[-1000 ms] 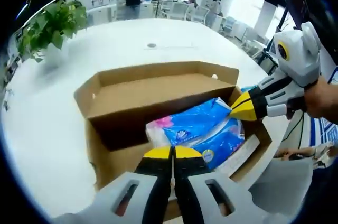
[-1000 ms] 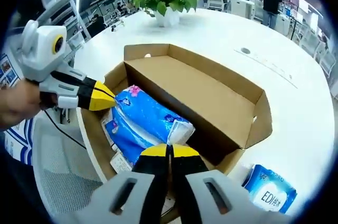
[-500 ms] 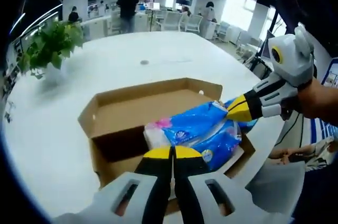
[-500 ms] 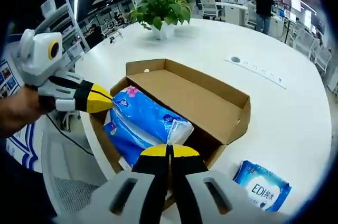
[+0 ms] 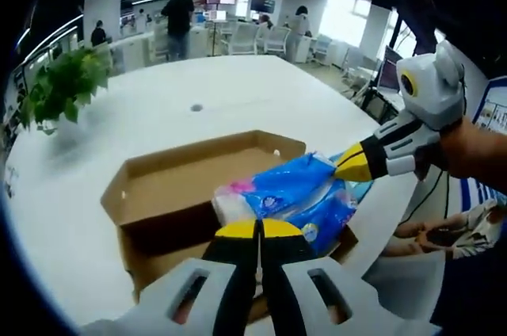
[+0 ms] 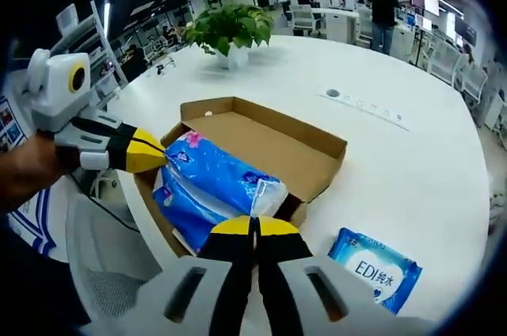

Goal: Operate the shoe box by opening the lid, removing the specified soft item, and placing it in the target area until the item is outside and the box remains undamaged.

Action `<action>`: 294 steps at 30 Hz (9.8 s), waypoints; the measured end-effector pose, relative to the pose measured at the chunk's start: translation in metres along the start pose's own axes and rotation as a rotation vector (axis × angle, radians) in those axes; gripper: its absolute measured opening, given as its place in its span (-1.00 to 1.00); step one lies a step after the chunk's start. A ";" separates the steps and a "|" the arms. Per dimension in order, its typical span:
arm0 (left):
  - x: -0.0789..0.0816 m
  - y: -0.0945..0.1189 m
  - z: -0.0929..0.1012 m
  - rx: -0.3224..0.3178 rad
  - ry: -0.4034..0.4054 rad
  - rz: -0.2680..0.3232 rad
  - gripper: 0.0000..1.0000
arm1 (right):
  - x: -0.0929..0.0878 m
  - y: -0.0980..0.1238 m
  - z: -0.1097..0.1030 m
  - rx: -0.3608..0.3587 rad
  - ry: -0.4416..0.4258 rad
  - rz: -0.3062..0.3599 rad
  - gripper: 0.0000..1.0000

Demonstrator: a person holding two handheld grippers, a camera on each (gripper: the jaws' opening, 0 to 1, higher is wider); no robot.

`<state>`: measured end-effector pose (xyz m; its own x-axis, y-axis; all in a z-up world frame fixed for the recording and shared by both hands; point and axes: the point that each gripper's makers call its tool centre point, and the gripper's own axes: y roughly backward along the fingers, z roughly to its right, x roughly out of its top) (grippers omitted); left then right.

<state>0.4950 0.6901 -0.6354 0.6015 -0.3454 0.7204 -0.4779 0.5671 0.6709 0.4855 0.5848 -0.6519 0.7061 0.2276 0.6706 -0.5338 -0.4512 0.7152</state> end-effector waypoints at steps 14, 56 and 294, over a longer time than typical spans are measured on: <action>0.014 -0.023 0.040 -0.056 -0.039 -0.007 -1.00 | -0.017 0.028 0.039 -0.052 -0.035 0.010 -1.00; 0.031 -0.103 0.147 -0.204 -0.148 -0.085 -1.00 | -0.080 0.084 0.141 -0.160 -0.161 0.004 -1.00; 0.010 -0.065 0.097 -0.140 -0.090 -0.045 -0.59 | -0.050 0.064 0.113 -0.173 -0.003 0.030 -0.72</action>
<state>0.4707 0.5773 -0.6547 0.5571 -0.4350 0.7074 -0.3539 0.6463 0.6761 0.4691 0.4470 -0.6622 0.6896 0.2135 0.6920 -0.6267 -0.3028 0.7180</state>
